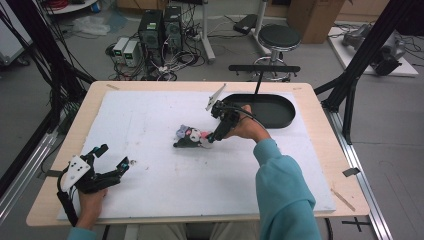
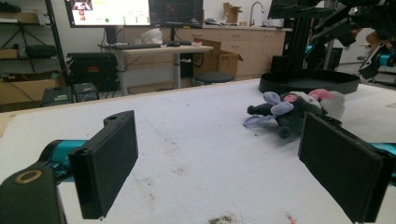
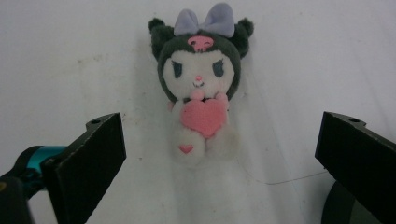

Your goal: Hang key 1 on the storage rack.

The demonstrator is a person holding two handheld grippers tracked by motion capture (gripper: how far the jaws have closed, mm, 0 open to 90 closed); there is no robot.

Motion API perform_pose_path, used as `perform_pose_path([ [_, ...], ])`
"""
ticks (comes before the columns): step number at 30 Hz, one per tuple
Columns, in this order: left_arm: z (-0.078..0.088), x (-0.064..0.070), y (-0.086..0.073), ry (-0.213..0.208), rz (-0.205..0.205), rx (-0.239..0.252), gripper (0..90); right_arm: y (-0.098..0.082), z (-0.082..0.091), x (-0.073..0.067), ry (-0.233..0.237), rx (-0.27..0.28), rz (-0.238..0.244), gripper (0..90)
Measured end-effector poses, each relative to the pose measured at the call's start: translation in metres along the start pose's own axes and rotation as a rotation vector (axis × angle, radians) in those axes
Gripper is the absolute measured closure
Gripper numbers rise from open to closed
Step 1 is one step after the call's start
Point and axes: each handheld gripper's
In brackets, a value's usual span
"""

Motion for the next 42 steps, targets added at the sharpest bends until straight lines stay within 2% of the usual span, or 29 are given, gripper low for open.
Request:
perform_pose_path([
  [8, 0.000, 0.000, 0.000, 0.000, 0.001, 0.002, 12.4, 0.001, -0.015, 0.002, 0.007, -0.049, 0.004, 0.9],
  [12, 0.000, 0.000, 0.000, 0.000, 0.000, 0.001, 12.4, 0.002, -0.024, 0.000, 0.019, -0.114, 0.001, 0.9],
  [13, 0.000, 0.000, 0.000, 0.001, 0.000, 0.002, 12.3, 0.002, -0.027, 0.001, 0.015, -0.121, 0.009, 0.9],
  [15, 0.000, 0.000, 0.000, 0.001, 0.000, 0.002, 12.4, 0.001, -0.030, 0.000, 0.030, -0.148, -0.010, 0.9],
  [18, 0.000, 0.000, 0.000, 0.000, -0.001, 0.003, 12.4, 0.002, -0.036, 0.000, 0.030, -0.170, -0.010, 0.9],
  [24, 0.000, 0.000, 0.000, 0.000, 0.000, 0.002, 12.4, 0.004, -0.046, -0.001, 0.032, -0.193, -0.004, 1.0],
  [32, 0.000, 0.000, 0.000, -0.001, 0.000, 0.000, 12.4, 0.004, -0.049, 0.000, 0.061, -0.196, -0.004, 4.7],
  [38, 0.000, 0.000, 0.000, -0.001, 0.000, -0.001, 12.3, 0.004, -0.053, 0.000, 0.063, -0.212, -0.002, 7.3],
  [40, 0.000, 0.000, 0.000, 0.000, 0.000, 0.000, 12.4, 0.004, -0.052, 0.002, 0.074, -0.209, 0.003, 18.7],
  [41, 0.000, 0.000, 0.000, 0.000, 0.000, 0.000, 12.4, 0.004, -0.052, 0.002, 0.090, -0.205, 0.005, 20.7],
  [42, 0.000, 0.000, 0.000, -0.001, 0.000, 0.000, 12.4, 0.004, -0.053, 0.003, 0.073, -0.209, 0.000, 21.8],
])
Point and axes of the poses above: each handheld gripper's, and its own axes: z roughly backward along the jaws, y roughly out of its top, x roughly to its right, and after that the axes turned 4 degrees about -x, right-handed
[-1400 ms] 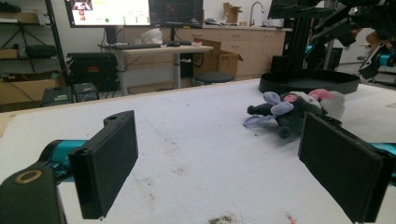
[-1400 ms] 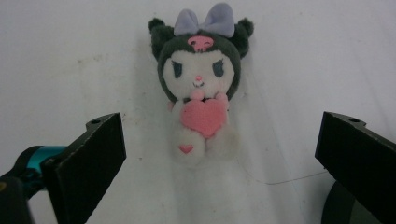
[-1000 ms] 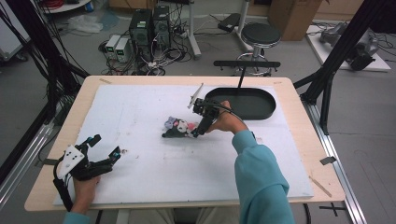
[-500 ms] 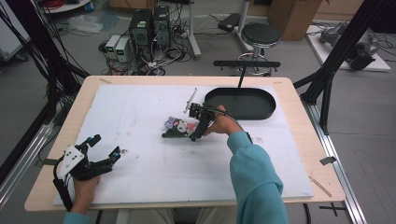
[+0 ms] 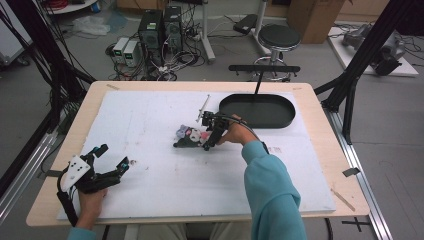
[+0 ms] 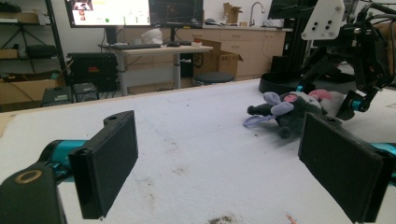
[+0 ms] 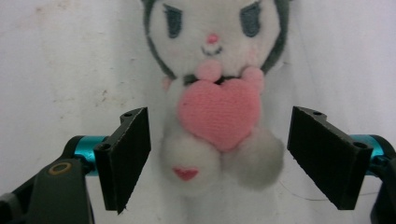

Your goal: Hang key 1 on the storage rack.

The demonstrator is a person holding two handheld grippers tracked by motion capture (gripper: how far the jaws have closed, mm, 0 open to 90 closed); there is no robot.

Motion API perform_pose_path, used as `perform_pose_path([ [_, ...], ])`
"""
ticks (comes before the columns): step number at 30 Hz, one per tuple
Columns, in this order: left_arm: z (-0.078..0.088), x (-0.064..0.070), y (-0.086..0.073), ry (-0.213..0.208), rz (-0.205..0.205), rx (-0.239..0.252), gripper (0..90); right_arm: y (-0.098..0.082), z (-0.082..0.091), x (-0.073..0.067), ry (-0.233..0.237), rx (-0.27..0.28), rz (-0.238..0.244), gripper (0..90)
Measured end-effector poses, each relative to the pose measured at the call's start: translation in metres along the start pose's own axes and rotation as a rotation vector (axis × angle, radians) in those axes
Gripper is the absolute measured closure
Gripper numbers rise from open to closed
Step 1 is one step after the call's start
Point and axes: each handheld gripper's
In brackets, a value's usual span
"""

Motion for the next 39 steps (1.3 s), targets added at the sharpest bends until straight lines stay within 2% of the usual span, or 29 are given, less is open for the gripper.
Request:
perform_pose_path([
  [1, 0.000, 0.000, 0.000, 0.002, 0.000, -0.001, 12.4, 0.000, 0.000, 0.000, 0.000, 0.000, 0.000, 21.8],
  [2, 0.000, 0.000, 0.000, 0.000, 0.001, -0.001, 12.4, 0.000, -0.001, 0.001, 0.012, 0.002, -0.001, 26.1],
  [4, 0.000, 0.000, 0.000, 0.002, 0.002, -0.002, 12.4, 0.000, -0.001, 0.001, 0.004, 0.000, 0.001, 26.8],
  [5, 0.000, 0.000, 0.000, 0.001, 0.002, -0.001, 12.3, 0.000, -0.001, 0.001, -0.005, -0.003, -0.004, 30.7],
  [6, 0.000, 0.000, 0.000, 0.000, 0.002, -0.001, 12.4, 0.000, -0.002, 0.002, 0.010, 0.004, -0.005, 33.8],
  [8, 0.000, 0.000, 0.000, 0.000, 0.003, -0.001, 12.3, 0.001, -0.002, 0.002, 0.009, 0.002, -0.011, 36.8],
  [10, 0.000, 0.000, 0.000, 0.002, 0.003, -0.002, 12.4, 0.001, -0.001, 0.002, 0.023, -0.001, 0.002, 45.3],
  [15, 0.000, 0.000, 0.000, 0.001, 0.002, 0.000, 12.4, 0.003, 0.000, 0.000, 0.017, -0.014, 0.022, 52.1],
  [24, 0.000, 0.000, 0.000, 0.000, 0.004, -0.002, 12.3, 0.004, 0.004, -0.003, 0.014, -0.009, 0.038, 54.0],
  [31, -0.001, 0.000, 0.000, 0.001, 0.003, -0.005, 12.4, -0.001, 0.020, -0.003, -0.001, 0.047, 0.016, 54.0],
  [32, -0.001, 0.000, 0.000, 0.001, 0.002, -0.004, 12.4, -0.004, 0.028, -0.003, -0.010, 0.063, 0.007, 53.9],
  [39, -0.001, 0.000, 0.000, 0.003, 0.001, -0.003, 12.4, -0.014, 0.048, -0.002, -0.046, 0.129, -0.016, 53.9],
])
Point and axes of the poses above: each handheld gripper's, and its own axes: z roughly backward along the jaws, y roughly out of its top, x roughly to its right, and after that the axes turned 4 degrees about -x, right-handed
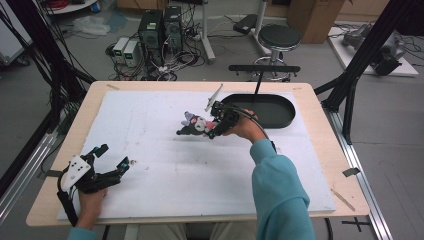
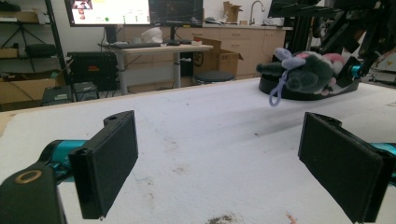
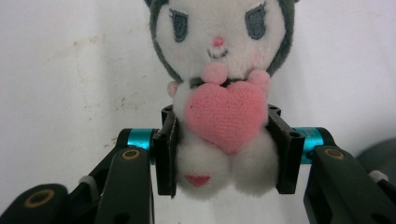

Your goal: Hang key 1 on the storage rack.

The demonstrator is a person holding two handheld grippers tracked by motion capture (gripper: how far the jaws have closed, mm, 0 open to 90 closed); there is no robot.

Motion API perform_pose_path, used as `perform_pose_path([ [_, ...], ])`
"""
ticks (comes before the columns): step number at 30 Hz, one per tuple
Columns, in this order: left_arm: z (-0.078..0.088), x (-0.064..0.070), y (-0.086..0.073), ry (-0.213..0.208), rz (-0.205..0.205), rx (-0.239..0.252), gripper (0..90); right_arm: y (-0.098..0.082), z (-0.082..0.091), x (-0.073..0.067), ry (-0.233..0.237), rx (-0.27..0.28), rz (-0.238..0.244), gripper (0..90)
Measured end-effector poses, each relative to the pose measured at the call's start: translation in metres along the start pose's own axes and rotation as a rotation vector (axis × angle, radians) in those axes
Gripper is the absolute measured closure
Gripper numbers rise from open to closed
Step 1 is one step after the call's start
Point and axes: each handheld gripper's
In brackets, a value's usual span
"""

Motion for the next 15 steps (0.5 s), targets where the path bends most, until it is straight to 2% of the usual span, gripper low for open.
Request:
perform_pose_path([
  [2, 0.000, 0.000, 0.000, 0.000, 0.000, 0.000, 12.4, -0.003, 0.007, 0.001, -0.008, 0.017, -0.014, 53.9],
  [3, 0.000, 0.000, 0.000, 0.000, 0.000, 0.000, 12.4, -0.007, 0.015, 0.001, -0.018, 0.037, -0.061, 53.9],
  [4, 0.000, 0.000, 0.000, 0.000, 0.000, 0.000, 12.4, -0.007, 0.015, 0.001, -0.018, 0.037, -0.061, 53.9],
  [5, 0.000, 0.000, 0.000, 0.000, -0.001, 0.000, 12.4, -0.011, 0.022, 0.003, -0.023, 0.068, -0.094, 53.8],
  [8, 0.000, 0.000, 0.000, 0.000, 0.000, 0.001, 12.4, -0.015, 0.031, 0.004, -0.039, 0.093, -0.115, 53.8],
  [9, 0.000, 0.000, 0.000, 0.000, 0.000, -0.001, 12.4, -0.019, 0.038, 0.004, -0.049, 0.130, -0.125, 53.9],
  [15, 0.000, 0.000, 0.000, 0.001, -0.001, 0.001, 12.4, -0.029, 0.057, 0.004, -0.087, 0.178, -0.162, 53.8],
])
Point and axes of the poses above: each handheld gripper's, and its own axes: z roughly backward along the jaws, y roughly out of its top, x roughly to its right, and after that the axes turned 4 degrees about -x, right-handed
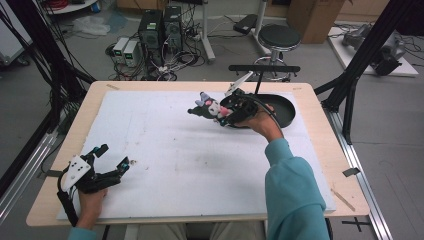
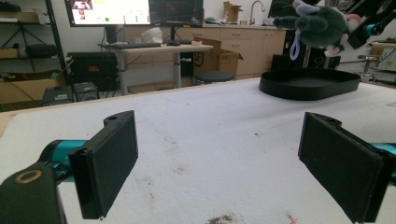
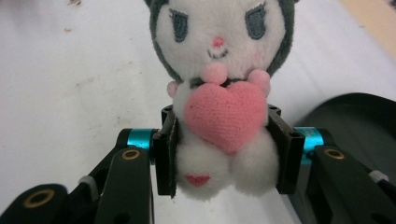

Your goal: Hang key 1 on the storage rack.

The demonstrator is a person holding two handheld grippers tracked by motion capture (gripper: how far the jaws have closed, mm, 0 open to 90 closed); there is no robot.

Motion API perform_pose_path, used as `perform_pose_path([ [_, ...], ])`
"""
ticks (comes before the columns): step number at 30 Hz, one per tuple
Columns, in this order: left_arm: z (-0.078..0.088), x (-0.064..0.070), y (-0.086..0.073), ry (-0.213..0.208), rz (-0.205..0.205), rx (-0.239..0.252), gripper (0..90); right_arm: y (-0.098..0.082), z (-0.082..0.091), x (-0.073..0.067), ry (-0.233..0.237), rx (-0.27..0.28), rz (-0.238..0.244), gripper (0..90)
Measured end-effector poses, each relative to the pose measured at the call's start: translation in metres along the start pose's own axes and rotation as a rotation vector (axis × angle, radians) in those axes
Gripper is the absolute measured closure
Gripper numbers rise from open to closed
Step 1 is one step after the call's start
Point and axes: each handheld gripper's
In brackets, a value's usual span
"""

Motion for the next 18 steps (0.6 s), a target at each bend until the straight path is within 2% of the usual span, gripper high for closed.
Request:
perform_pose_path([
  [2, 0.000, 0.000, 0.000, 0.000, 0.000, 0.000, 12.4, -0.004, 0.010, 0.002, -0.026, 0.034, -0.035, 53.8],
  [5, 0.000, 0.000, 0.000, 0.000, 0.000, 0.001, 12.4, -0.007, 0.017, 0.004, -0.039, 0.058, -0.049, 53.8],
  [6, 0.000, 0.000, 0.000, 0.000, 0.000, 0.001, 12.4, -0.010, 0.023, 0.005, -0.046, 0.070, -0.068, 53.8],
  [12, 0.000, 0.000, 0.000, 0.000, 0.001, 0.001, 12.4, -0.018, 0.033, 0.009, -0.070, 0.074, -0.096, 53.8],
  [18, 0.000, 0.000, 0.000, -0.001, 0.001, 0.000, 12.4, -0.024, 0.044, 0.013, -0.104, 0.109, -0.133, 53.8],
])
Point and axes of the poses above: each handheld gripper's, and its own axes: z roughly backward along the jaws, y roughly out of its top, x roughly to its right, and after that the axes turned 4 degrees about -x, right-handed
